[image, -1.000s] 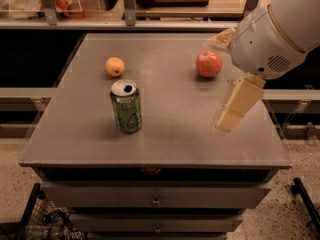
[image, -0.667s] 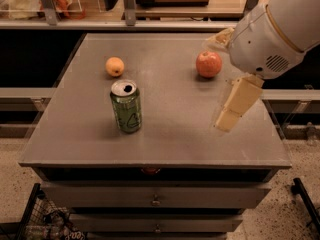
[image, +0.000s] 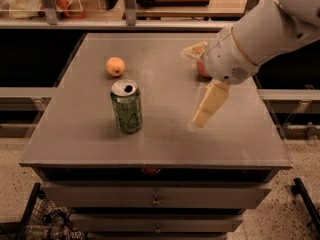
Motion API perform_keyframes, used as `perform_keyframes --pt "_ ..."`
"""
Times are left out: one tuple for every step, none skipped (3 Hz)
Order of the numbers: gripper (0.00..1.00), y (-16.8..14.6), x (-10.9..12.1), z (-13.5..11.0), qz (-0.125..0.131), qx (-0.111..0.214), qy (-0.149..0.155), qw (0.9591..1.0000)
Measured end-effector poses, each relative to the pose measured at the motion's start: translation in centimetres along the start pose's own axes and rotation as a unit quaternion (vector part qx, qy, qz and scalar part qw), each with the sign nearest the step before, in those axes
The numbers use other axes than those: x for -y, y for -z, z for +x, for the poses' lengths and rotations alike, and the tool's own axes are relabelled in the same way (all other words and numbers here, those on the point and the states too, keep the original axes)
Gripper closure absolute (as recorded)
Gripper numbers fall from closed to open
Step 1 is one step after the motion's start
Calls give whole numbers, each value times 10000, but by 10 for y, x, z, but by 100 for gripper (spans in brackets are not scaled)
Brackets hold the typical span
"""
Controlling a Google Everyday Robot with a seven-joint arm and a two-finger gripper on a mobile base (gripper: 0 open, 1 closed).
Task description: Knock green can over
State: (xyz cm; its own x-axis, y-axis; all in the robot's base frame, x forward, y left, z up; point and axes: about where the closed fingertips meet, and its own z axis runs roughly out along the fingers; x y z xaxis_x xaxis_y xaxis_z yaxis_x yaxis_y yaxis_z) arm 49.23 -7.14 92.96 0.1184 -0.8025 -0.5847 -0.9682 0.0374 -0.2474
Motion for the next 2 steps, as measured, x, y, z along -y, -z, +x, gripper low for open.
perform_keyframes --pt "0 -28 12 7 -19 493 -108 9987" --pt "0 -53 16 11 -126 1114 -332 9931"
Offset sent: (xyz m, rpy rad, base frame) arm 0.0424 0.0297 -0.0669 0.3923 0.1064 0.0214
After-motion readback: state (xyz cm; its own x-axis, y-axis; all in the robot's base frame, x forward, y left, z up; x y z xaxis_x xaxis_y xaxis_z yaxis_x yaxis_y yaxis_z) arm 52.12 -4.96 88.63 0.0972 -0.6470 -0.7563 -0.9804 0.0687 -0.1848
